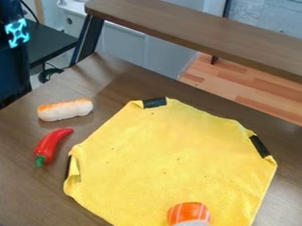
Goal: Move object to right of the cloth
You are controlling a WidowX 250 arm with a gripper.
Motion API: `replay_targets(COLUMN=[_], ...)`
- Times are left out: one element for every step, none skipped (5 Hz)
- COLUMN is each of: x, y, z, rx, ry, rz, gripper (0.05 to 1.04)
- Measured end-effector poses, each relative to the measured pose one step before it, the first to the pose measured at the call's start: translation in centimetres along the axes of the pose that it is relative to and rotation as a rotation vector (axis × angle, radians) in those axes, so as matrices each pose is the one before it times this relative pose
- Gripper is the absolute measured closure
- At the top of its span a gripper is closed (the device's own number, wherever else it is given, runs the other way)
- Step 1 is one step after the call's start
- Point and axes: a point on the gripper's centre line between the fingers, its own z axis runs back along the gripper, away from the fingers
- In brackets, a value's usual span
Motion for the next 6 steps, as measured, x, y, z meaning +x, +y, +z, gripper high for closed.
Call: replay_targets(x=[0.040,2.583,2.172,2.180,1.839,0.953], y=[0.002,-0.490,-0.482,-1.289,-1.360,-1.476], z=[-0.432,-5.563,-4.138,-3.439,-3.939,-3.432], rx=[-0.0001,0.0104,0.0540,0.0680,-0.0014,-0.0064], ry=[0.0000,0.0108,-0.0195,-0.0212,-0.0260,0.0290], rz=[-0.0134,-0.2408,-0.1859,-0.1157,-0.0138,-0.0146], gripper=[0.085,0.085,0.085,0.085,0.085,0.085])
